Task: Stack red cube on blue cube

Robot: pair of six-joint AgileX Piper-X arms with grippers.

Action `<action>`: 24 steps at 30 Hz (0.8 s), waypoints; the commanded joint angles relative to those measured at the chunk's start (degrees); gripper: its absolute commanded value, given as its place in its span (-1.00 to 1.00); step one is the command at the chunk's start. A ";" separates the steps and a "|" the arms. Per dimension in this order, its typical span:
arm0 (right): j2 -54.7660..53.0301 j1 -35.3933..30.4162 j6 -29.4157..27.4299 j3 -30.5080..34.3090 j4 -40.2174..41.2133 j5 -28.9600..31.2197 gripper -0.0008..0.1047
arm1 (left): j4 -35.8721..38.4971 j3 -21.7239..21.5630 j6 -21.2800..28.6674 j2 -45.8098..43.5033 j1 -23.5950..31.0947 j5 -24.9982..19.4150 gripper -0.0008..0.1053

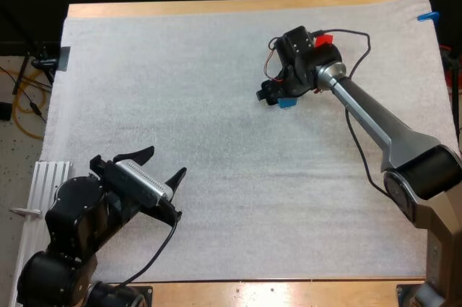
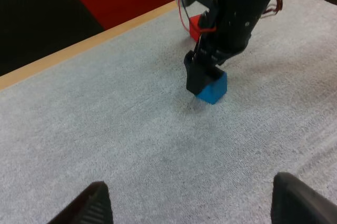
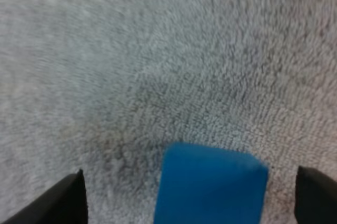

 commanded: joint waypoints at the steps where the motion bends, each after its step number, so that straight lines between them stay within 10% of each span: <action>1: -3.58 -0.38 -2.43 -0.43 -0.12 -0.92 0.48 | -0.29 -0.51 -0.02 -0.15 -0.30 -0.23 0.20; 12: -11.37 -7.93 -4.77 -0.43 -2.35 -0.45 0.48 | -0.29 -0.51 -0.02 -0.15 -0.30 -0.23 0.20; 24: -7.19 -12.54 9.13 -0.47 -12.82 6.03 0.48 | -0.29 -0.51 -0.48 -0.15 -0.30 -0.09 0.20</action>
